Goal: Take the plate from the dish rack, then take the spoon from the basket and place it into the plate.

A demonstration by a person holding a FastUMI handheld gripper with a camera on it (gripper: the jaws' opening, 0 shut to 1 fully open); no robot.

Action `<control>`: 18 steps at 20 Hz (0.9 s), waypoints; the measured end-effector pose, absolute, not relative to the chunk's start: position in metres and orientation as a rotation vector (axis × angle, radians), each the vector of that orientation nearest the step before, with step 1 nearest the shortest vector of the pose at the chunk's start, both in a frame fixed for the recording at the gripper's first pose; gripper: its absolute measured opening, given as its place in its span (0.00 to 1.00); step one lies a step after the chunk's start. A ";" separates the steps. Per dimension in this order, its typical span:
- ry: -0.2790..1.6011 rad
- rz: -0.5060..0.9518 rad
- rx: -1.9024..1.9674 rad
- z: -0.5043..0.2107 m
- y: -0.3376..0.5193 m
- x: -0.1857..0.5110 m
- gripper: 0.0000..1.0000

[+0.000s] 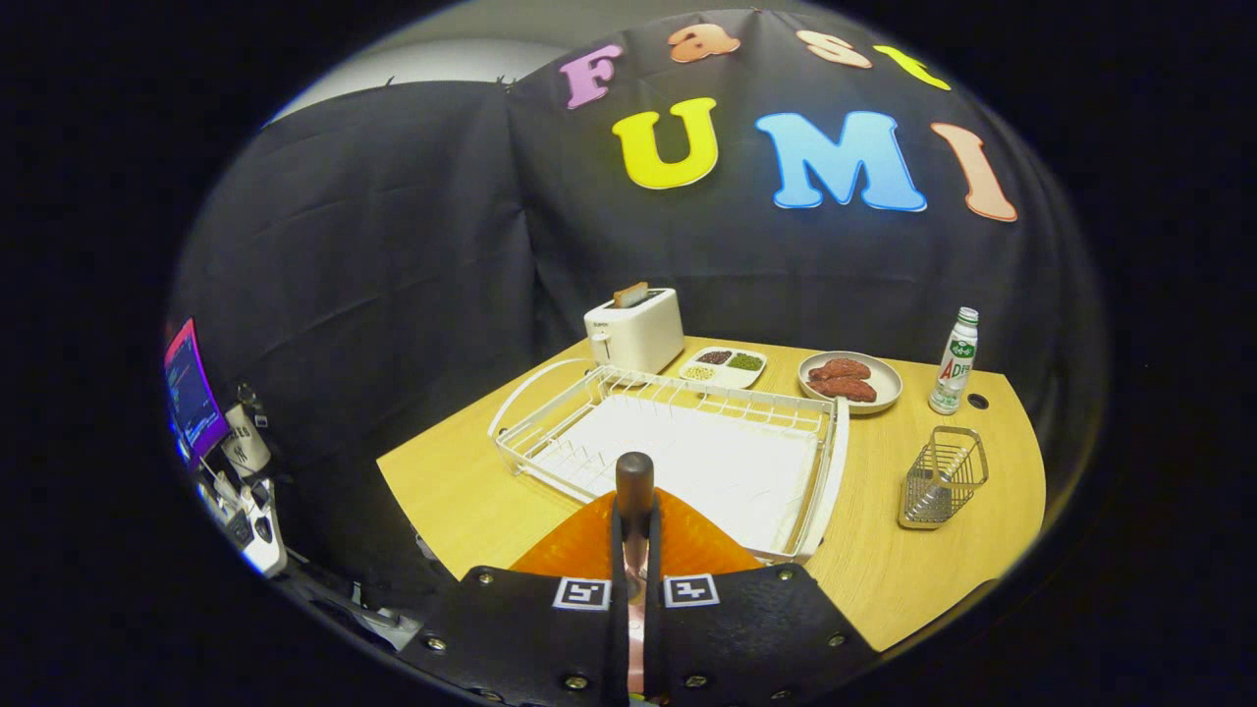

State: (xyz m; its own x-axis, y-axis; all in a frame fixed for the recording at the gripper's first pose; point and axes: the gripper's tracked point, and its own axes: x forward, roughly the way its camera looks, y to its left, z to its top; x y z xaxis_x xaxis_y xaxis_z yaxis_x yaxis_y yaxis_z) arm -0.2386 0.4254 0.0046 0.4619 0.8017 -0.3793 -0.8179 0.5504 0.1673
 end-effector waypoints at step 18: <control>0.410 1.098 -0.161 -0.038 0.431 -0.286 0.13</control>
